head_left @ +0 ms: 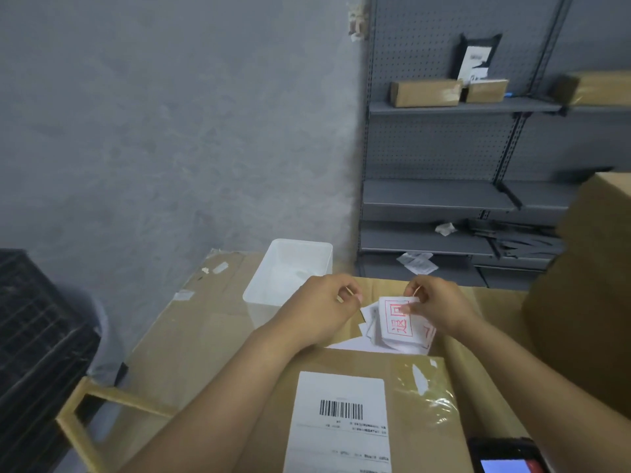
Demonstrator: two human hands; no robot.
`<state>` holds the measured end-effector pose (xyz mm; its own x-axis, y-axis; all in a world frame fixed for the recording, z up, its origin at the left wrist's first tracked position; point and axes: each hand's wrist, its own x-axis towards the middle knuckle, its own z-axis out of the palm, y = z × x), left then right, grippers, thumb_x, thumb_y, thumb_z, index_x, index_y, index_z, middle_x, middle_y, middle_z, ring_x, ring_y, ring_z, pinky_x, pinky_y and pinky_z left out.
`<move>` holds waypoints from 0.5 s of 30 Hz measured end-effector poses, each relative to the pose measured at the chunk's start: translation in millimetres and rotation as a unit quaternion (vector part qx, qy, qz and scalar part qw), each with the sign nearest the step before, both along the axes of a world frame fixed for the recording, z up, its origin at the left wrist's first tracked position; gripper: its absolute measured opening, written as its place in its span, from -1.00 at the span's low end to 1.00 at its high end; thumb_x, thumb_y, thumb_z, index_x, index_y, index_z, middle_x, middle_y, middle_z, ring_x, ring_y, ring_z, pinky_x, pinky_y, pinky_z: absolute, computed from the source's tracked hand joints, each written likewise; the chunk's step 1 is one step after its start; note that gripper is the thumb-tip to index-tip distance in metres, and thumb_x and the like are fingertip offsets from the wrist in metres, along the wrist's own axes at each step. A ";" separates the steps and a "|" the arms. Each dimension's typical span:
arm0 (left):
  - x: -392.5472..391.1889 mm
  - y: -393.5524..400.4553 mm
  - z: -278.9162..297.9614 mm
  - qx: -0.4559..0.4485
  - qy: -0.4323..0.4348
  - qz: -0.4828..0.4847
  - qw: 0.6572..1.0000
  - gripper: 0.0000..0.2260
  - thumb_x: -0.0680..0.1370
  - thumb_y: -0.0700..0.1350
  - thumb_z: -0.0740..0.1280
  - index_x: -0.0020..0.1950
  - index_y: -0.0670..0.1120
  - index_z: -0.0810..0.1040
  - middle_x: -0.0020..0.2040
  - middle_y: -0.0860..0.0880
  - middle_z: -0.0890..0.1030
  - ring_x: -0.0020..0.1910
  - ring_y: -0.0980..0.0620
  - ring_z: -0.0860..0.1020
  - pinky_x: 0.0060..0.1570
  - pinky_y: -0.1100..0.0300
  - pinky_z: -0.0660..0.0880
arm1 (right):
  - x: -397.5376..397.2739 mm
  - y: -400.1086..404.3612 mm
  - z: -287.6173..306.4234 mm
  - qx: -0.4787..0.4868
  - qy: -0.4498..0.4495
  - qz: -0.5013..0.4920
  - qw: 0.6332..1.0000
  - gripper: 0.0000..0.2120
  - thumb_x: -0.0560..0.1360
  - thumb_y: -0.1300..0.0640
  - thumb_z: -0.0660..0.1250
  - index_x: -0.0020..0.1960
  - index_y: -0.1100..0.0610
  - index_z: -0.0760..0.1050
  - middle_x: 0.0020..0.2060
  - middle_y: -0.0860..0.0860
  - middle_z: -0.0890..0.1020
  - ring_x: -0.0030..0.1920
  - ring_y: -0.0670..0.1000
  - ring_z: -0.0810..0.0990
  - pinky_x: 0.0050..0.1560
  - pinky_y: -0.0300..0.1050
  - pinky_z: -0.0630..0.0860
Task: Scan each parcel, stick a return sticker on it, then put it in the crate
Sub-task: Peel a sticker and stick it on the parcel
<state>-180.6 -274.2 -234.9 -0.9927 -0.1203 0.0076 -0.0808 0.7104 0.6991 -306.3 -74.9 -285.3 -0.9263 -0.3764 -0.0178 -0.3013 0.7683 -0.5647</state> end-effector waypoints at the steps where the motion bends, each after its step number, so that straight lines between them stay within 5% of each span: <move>1: 0.0 -0.5 0.5 0.001 0.001 -0.003 1.000 -0.88 0.55 0.09 0.27 -0.01 0.16 0.58 -0.07 0.18 0.58 -0.11 0.18 0.54 -0.01 0.18 0.52 | 0.7 1.7 1.8 -0.002 0.000 -0.006 1.000 -0.83 0.42 0.10 0.47 -0.20 0.00 0.46 -0.24 -0.12 0.59 -0.27 -0.14 0.53 -0.46 -0.32 0.31; 10: 3.5 -0.9 12.7 0.035 0.015 -0.021 0.999 -0.92 0.56 0.04 0.28 -0.06 0.15 0.57 -0.05 0.17 0.58 -0.09 0.14 0.55 -0.03 0.20 0.51 | 11.8 11.4 33.1 -0.101 -0.067 -0.001 0.993 -0.85 0.44 0.07 0.46 -0.22 0.13 0.57 -0.11 -0.08 0.66 -0.04 -0.01 0.62 -0.13 -0.08 0.57; 15: 1.3 11.1 22.5 0.069 0.015 -0.045 0.997 -0.70 0.59 -0.09 0.28 0.31 0.15 0.45 0.31 0.14 0.47 0.25 0.10 0.46 -0.06 0.38 0.38 | 24.1 20.5 65.9 -0.166 -0.123 0.080 0.975 -0.90 0.49 0.17 0.40 -0.10 0.20 0.55 -0.19 0.02 0.72 -0.08 0.00 0.69 0.05 -0.01 0.59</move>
